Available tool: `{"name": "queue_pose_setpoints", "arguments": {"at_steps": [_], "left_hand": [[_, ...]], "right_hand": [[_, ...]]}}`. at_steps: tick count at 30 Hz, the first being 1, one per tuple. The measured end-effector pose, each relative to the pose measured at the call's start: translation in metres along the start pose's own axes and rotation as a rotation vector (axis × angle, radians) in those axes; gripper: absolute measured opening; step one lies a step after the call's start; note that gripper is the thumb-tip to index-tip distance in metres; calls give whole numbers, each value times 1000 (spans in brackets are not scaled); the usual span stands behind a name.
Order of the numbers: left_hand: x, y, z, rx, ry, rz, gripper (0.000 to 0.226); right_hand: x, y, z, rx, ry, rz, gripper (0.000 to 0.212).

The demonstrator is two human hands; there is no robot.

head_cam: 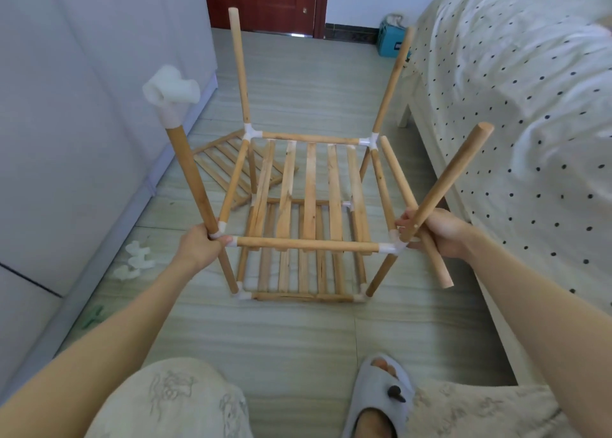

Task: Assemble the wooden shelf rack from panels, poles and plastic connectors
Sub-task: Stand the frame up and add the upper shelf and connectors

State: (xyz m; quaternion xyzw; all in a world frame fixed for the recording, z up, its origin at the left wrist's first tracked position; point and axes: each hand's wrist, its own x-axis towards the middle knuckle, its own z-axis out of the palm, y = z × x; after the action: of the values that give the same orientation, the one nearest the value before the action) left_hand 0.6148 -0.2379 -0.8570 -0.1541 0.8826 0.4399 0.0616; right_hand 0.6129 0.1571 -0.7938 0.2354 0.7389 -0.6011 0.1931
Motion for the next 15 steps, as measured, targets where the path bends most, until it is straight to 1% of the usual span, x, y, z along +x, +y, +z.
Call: {"name": "queue_pose_setpoints", "arguments": {"at_steps": [5, 8, 10, 13, 15], "left_hand": [[1, -3, 4, -45, -14, -15, 43], [-8, -15, 6, -40, -66, -58, 32], [-21, -23, 7, -110, -121, -91, 38], [-42, -31, 7, -170, -194, -94, 48], [-53, -32, 2, -174, -240, -91, 50]], "right_hand": [[-28, 15, 8, 73, 126, 37, 22], [-52, 34, 23, 116, 200, 162, 30], [-69, 47, 37, 121, 220, 240, 25], [-94, 67, 66, 86, 198, 321, 11], [-107, 79, 85, 61, 169, 344, 18]]}}
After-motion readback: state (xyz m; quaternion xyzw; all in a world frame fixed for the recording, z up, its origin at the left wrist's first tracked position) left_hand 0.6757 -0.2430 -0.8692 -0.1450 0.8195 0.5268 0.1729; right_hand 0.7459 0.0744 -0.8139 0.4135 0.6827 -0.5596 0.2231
